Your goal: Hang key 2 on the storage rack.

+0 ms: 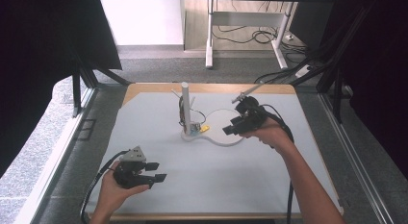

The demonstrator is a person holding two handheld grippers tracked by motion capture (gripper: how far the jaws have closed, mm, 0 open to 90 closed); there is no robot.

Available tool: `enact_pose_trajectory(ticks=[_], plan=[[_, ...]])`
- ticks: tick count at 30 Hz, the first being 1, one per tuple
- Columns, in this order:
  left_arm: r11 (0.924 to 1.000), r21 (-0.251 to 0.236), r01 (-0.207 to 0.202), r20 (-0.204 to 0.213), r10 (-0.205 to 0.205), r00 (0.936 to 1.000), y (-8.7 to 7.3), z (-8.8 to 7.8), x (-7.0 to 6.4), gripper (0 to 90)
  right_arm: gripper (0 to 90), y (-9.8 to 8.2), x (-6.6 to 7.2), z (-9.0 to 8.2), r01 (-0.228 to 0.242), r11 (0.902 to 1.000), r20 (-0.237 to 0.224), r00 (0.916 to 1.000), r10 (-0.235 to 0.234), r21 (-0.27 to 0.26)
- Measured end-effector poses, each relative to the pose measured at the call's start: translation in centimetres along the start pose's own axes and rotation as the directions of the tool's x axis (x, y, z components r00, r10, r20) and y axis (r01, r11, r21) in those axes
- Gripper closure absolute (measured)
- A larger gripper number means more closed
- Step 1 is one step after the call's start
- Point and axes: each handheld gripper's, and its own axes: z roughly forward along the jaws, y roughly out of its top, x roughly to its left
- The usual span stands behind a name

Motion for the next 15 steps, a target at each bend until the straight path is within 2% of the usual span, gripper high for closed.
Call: enact_pose_trajectory(ticks=[3, 6, 13, 15], plan=[[1.0, 0.0, 0.002, -0.003, -0.002, 1.0, 0.0, 0.0, 0.1, 47.0, 48.7, -2.8, 0.1, -0.1, -0.001, 0.9998, 0.01, 0.9999, 0.001, -0.02], [1.0, 0.009, -0.001, -0.007, 0.001, 1.0, -0.1, 0.1, 0.1, 46.9, 48.8, -5.8, 0.0, -0.3, -0.009, 0.9986, -0.001, 1.0, 0.009, -0.053], [0.9997, 0.024, -0.001, -0.015, 0.001, 0.9999, -0.2, 0.2, 0.1, 46.6, 49.2, -11.7, -0.8, -0.9, -0.073, 0.9903, -0.006, 0.9974, 0.072, -0.118], [0.9997, 0.026, -0.001, -0.018, 0.001, 0.9998, -0.2, 0.2, 0.1, 46.6, 49.2, -13.2, -1.0, -1.0, -0.086, 0.9866, 0.008, 0.9961, 0.088, -0.139]])
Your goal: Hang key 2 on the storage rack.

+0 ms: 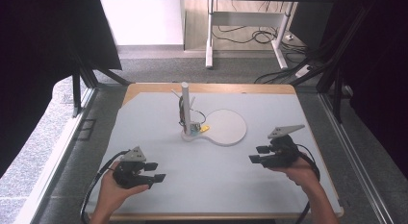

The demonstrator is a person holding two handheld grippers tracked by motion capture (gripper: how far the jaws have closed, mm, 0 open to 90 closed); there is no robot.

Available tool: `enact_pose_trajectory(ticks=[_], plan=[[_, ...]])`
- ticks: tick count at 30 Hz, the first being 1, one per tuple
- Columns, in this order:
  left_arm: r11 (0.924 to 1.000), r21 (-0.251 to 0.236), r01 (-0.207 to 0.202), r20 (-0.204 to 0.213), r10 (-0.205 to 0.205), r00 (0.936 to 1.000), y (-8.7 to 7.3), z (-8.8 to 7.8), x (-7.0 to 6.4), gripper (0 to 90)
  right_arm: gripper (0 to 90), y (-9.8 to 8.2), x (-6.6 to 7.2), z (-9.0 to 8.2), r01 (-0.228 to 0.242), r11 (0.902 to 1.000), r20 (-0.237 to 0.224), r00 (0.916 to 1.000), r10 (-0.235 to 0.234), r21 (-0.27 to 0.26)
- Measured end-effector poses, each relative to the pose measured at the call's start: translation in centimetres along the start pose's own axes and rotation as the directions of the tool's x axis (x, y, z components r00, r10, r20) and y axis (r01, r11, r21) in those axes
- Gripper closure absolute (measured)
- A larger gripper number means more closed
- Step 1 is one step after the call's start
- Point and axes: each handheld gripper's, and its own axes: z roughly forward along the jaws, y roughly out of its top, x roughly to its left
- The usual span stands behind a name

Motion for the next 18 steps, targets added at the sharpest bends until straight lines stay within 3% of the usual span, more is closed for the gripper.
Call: enact_pose_trajectory(ticks=[5, 10, 13, 15, 18], plan=[[1.0, 0.0, 0.001, -0.009, -0.001, 1.0, -0.1, -0.1, -0.1, 46.5, 49.2, -2.8, -0.2, 0.1, -0.02, 0.9994, 0.024, 0.9995, 0.02, -0.029], [1.0, 0.009, -0.001, -0.016, 0.001, 0.9999, -0.2, -0.1, -0.2, 46.3, 50.0, -5.1, -0.7, 1.0, -0.057, 0.9967, 0.0, 0.9984, 0.057, -0.057], [0.9999, 0.013, -0.002, -0.018, 0.003, 0.9998, -0.2, 0.0, -0.2, 46.2, 49.4, -5.6, -1.0, 1.5, -0.059, 0.9979, 0.018, 0.9981, 0.06, -0.026], [0.9999, 0.013, -0.003, -0.018, 0.003, 0.9998, -0.2, 0.1, -0.2, 46.2, 49.5, -5.8, -1.0, 1.4, -0.071, 0.9965, 0.007, 0.9974, 0.072, -0.044], [0.9999, 0.014, -0.005, -0.016, 0.005, 0.9999, -0.2, 0.1, -0.2, 46.1, 48.8, -5.9, -0.9, 1.1, -0.058, 0.9961, 0.033, 0.9976, 0.06, -0.067]])
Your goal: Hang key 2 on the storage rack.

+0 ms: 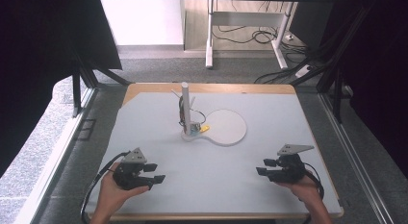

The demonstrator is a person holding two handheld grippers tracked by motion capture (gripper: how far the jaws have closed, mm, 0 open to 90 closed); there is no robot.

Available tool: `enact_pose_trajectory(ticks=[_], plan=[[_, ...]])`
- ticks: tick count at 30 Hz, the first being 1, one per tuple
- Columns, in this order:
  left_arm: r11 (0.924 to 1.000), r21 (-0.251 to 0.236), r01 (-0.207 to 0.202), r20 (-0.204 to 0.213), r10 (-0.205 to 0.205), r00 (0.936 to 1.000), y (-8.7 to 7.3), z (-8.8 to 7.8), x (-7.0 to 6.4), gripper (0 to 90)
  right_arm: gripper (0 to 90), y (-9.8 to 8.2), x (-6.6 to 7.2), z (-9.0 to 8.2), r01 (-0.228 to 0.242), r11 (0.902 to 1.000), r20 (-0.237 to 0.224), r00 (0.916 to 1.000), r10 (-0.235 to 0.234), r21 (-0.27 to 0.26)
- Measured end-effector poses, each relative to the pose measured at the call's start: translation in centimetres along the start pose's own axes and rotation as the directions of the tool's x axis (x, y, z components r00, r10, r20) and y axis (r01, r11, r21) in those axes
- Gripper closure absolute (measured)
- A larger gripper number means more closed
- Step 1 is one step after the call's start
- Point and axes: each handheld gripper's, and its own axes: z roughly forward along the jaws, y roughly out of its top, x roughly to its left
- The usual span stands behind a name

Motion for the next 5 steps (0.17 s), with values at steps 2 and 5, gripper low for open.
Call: enact_pose_trajectory(ticks=[2, 5], plan=[[1.0, 0.004, -0.003, 0.0, 0.003, 1.0, 0.01, 0.09, 0.01, 45.9, 47.8, -0.08, -0.06, -0.25, -0.004, 0.9994, 0.01, 0.9999, 0.005, -0.035], [1.0, -0.001, 0.002, 0.002, -0.002, 1.0, 0.04, 0.27, 0.01, 45.2, 43.9, -0.34, -0.23, -0.41, -0.014, 0.9983, 0.039, 0.9991, 0.016, -0.056]])
